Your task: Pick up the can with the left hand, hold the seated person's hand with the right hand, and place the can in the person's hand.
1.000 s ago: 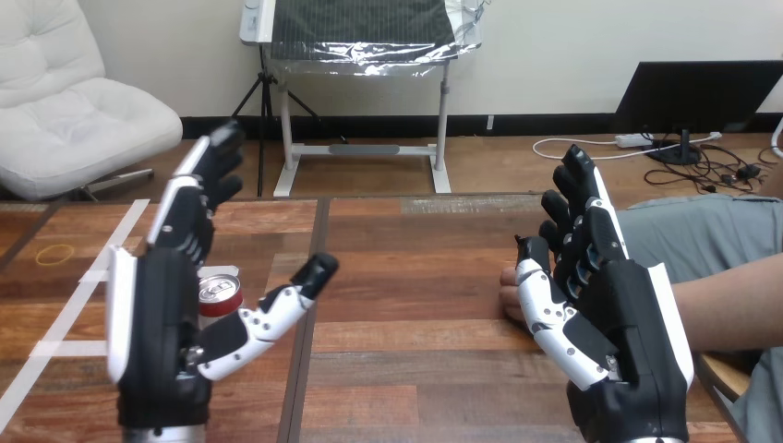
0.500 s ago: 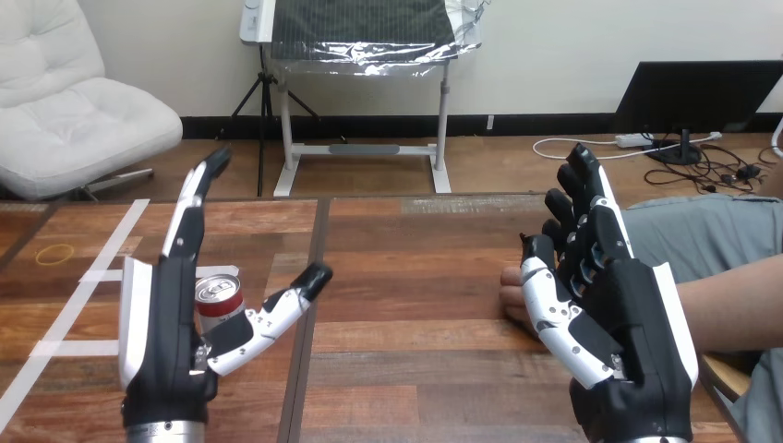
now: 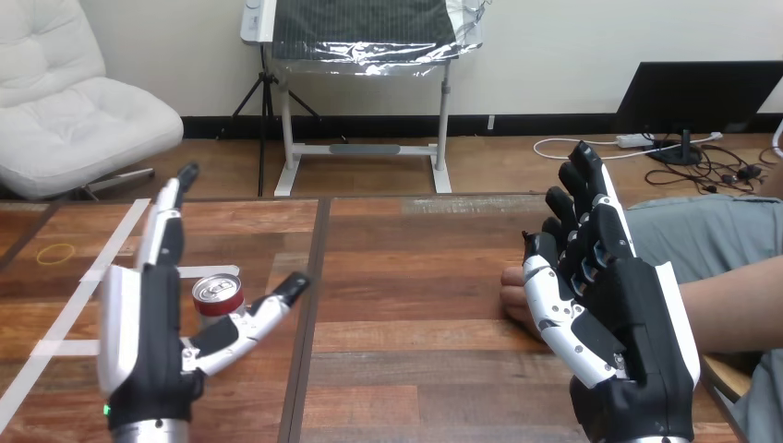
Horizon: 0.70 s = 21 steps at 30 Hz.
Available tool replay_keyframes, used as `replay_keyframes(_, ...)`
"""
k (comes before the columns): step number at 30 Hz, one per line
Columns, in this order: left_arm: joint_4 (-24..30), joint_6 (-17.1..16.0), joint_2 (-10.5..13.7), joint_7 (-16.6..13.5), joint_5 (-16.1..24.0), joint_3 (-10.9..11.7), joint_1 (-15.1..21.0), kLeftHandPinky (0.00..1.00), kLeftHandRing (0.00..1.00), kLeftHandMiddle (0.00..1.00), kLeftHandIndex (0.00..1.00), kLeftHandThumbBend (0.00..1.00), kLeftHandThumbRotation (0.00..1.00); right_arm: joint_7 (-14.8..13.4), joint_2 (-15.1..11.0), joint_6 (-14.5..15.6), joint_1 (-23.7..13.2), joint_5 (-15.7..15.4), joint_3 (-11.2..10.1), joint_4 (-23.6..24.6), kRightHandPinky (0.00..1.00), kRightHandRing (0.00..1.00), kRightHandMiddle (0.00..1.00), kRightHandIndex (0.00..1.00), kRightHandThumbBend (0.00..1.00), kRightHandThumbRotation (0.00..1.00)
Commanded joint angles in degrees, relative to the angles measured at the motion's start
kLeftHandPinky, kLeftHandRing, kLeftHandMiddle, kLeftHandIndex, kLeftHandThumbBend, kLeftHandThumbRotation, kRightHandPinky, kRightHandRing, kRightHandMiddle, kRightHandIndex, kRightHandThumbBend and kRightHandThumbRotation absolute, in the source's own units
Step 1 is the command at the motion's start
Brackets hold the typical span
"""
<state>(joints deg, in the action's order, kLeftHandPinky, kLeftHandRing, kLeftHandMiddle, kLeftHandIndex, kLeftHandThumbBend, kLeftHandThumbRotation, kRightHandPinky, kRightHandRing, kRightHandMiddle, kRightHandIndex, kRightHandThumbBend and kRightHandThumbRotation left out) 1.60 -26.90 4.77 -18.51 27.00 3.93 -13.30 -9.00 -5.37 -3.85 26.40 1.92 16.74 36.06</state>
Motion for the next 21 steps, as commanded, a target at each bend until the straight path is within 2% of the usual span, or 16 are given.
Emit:
replay_keyframes(1, -1.5, -0.4, 1.8, -3.5, 2.9, 0.9, 5.6, 0.91, 0.95, 0.94, 0.94, 0.85, 0.28, 0.2, 2.5, -1.6, -2.6, -0.1, -1.2, 2.4, 1.0, 1.0, 1.0, 1.0, 0.0, 0.0)
replay_keyframes(9, -3.2, -0.7, 3.1, -7.2, 4.4, 1.3, 6.8, 0.9, 0.94, 0.95, 0.94, 0.85, 0.25, 0.6, 2.4, -1.5, -2.6, -0.1, -1.6, 2.5, 1.0, 1.0, 1.0, 1.0, 0.0, 0.0)
replay_keyframes(21, -5.0, 0.2, 4.4, -9.6, 4.8, 1.5, 8.0, 0.88, 0.94, 0.95, 0.93, 0.86, 0.29, 0.5, 2.6, -1.0, -2.8, -0.6, -2.1, 2.7, 1.0, 1.0, 1.0, 1.0, 0.0, 0.0)
